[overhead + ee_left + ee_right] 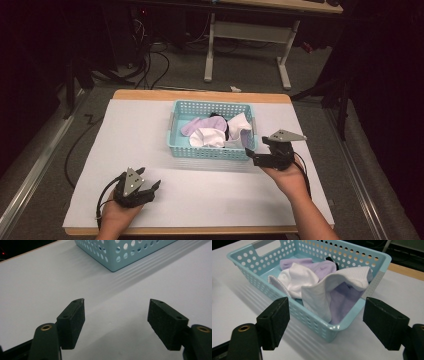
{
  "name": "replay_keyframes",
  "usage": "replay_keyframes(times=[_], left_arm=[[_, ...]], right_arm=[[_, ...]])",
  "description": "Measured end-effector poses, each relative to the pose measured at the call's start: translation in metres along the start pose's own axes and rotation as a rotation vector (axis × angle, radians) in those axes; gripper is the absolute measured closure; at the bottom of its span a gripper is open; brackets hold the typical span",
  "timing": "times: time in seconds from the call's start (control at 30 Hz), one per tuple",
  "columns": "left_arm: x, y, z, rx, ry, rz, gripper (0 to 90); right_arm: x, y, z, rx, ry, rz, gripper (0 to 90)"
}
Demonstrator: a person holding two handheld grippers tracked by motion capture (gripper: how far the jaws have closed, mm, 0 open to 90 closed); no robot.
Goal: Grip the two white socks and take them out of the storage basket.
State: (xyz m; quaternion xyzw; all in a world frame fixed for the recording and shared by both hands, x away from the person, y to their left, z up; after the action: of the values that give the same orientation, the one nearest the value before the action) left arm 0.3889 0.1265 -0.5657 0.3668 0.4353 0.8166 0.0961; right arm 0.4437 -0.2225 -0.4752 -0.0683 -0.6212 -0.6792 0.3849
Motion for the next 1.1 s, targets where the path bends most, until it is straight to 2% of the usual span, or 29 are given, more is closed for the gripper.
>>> replay_keyframes(times=[0.27, 0.33, 0.37, 0.47, 0.5, 0.67, 0.9, 0.93, 0.97, 1.0, 1.1], left_arm=[[0.000, 0.000, 0.000, -0.001, -0.002, -0.001, 30.7], [0.000, 0.000, -0.001, -0.002, -0.007, 0.002, 30.7], [-0.001, 0.000, 0.000, 0.000, -0.008, 0.003, 30.7], [0.000, 0.000, 0.000, 0.000, -0.006, -0.002, 30.7], [0.000, 0.000, 0.000, 0.001, -0.007, -0.004, 30.7], [0.000, 0.000, 0.000, -0.002, -0.013, -0.003, 30.7], [0.000, 0.000, -0.001, 0.005, -0.022, -0.007, 30.6], [0.000, 0.000, -0.001, 0.006, -0.023, -0.007, 30.6], [0.000, 0.000, -0.001, 0.003, -0.025, -0.006, 30.6], [0.000, 0.000, -0.001, 0.006, -0.024, -0.008, 30.6], [0.000, 0.000, -0.001, 0.003, -0.022, -0.009, 30.6]], right_arm=[[-0.023, 0.029, 0.002, 0.025, -0.009, 0.071, 21.7], [-0.035, 0.040, 0.005, 0.052, -0.017, 0.089, 22.2], [-0.035, 0.040, 0.005, 0.052, -0.017, 0.089, 22.2], [-0.051, 0.046, 0.008, 0.051, -0.008, 0.134, 23.0], [-0.057, 0.046, 0.006, 0.057, -0.020, 0.147, 23.5], [-0.079, 0.043, -0.002, 0.054, -0.054, 0.247, 24.0], [-0.092, 0.032, -0.015, 0.045, -0.122, 0.356, 26.4], [-0.094, 0.026, -0.018, 0.042, -0.133, 0.397, 31.7], [-0.094, 0.026, -0.018, 0.042, -0.133, 0.397, 31.7], [-0.096, 0.021, -0.019, 0.046, -0.142, 0.430, 36.1], [-0.096, 0.018, -0.020, 0.048, -0.157, 0.452, 41.5]])
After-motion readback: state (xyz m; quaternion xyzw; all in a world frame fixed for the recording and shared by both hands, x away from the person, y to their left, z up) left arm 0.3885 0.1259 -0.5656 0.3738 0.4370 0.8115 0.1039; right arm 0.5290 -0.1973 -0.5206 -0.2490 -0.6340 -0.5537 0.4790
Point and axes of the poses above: each handheld gripper's, and its own axes: x roughly backward along the jaws, y roughly out of its top, z roughly to its left, the point moved 10 cm from there along -x, roughly forward along the jaws, and after that the axes turned 15 degrees about -x, right-handed, at the moved point
